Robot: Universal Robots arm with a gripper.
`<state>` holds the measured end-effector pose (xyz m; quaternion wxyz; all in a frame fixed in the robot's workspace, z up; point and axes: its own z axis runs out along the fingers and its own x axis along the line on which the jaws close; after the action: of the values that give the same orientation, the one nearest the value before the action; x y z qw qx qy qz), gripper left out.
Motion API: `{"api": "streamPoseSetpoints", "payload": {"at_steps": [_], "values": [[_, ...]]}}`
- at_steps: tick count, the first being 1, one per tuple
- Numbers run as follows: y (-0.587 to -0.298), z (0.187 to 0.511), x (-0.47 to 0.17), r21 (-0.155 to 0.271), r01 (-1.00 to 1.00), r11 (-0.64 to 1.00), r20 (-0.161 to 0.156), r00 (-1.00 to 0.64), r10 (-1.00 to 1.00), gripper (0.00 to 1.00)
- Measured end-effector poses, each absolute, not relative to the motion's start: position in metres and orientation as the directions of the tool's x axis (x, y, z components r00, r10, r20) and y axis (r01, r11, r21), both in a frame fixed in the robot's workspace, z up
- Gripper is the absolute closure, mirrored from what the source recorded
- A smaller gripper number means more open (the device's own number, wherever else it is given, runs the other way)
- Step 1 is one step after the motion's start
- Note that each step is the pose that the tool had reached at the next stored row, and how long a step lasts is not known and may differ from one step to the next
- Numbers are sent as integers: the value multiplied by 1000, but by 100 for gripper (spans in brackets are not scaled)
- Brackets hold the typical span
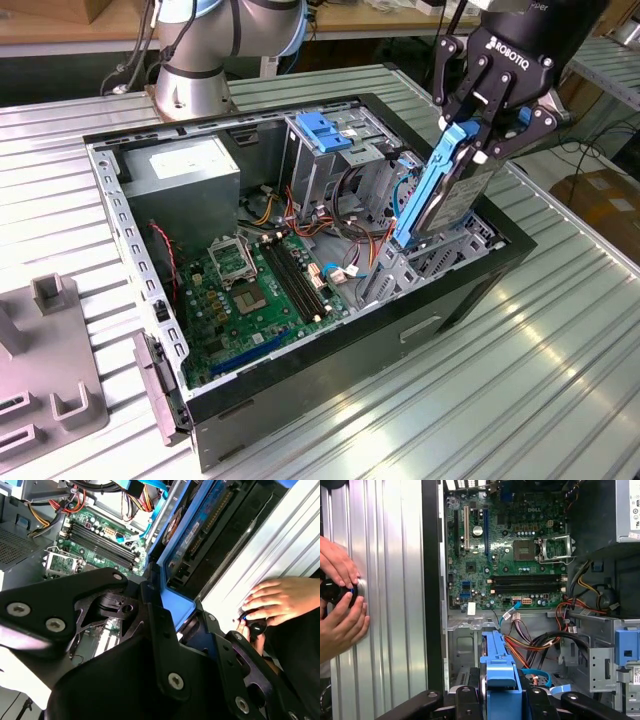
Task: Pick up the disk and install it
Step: 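Insert the disk into the insertion slot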
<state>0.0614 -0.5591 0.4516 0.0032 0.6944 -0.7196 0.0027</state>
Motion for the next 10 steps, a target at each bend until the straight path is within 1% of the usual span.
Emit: {"api": "streamPoseSetpoints", "payload": {"at_steps": [10], "values": [[-561,445,62,2,-999,35,9,-35,-999,63]]}}
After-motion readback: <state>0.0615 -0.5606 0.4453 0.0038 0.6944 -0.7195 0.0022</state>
